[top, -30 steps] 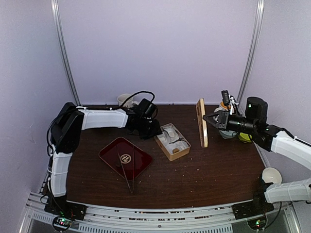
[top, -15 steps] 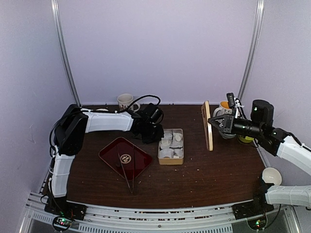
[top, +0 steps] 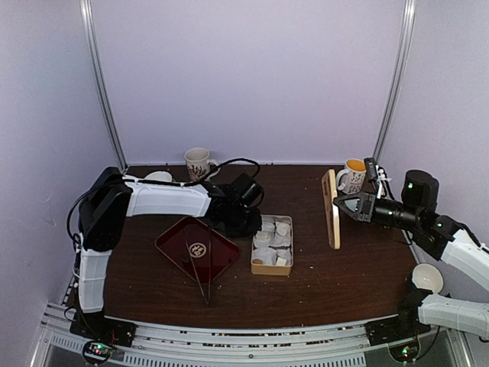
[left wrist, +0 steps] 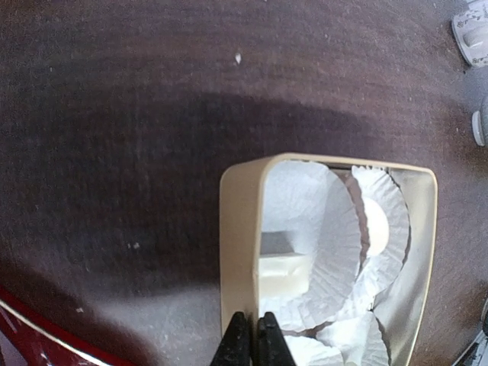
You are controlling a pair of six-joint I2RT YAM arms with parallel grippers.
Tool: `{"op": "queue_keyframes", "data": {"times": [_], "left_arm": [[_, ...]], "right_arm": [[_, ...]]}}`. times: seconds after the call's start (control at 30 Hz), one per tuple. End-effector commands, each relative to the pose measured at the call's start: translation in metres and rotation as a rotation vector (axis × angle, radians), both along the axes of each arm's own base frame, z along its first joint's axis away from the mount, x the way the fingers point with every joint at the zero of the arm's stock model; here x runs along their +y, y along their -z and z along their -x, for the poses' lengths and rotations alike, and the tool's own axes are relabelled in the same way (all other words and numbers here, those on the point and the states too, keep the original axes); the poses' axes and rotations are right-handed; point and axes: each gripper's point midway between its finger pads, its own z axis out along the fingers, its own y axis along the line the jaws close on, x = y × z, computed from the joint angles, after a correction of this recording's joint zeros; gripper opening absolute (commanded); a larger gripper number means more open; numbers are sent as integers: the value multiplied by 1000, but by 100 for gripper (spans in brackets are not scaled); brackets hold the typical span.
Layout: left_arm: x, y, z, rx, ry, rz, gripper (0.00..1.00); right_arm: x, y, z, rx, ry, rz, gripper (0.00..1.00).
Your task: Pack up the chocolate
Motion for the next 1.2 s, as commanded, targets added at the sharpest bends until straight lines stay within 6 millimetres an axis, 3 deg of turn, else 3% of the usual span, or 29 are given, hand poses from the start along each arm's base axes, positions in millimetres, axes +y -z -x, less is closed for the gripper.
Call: {"op": "queue_keyframes", "data": {"times": [0.0,0.13,0.23,0.4,0.53,0.67,0.93,1.07,1.17], "left_arm": [[2,15,51,115,-4,-23,6],[-5,10,70,119,-16,34,8],[-6,1,74,109,-13,52,11],[-1,-14,72,69,-19,73,28],[6,-31,69,26,-26,84,35],[22,-46,66,-27,-46,58,38],[60,-69,58,-114,-62,31,40],[76,-76,59,-163,-72,28,55],[79,-82,61,-195,-43,70,57]], "right_arm": [[-4,-3,8,-6,6,-38,0],[-5,-3,15,3,-2,-55,0],[-4,-4,19,16,-9,-75,0],[0,-8,21,49,-26,-159,0],[5,-15,19,68,-41,-246,0],[15,-16,20,71,-51,-247,0],[42,-36,28,80,-113,-333,0],[55,-34,29,109,-118,-382,0],[68,-30,29,136,-139,-425,0]]}}
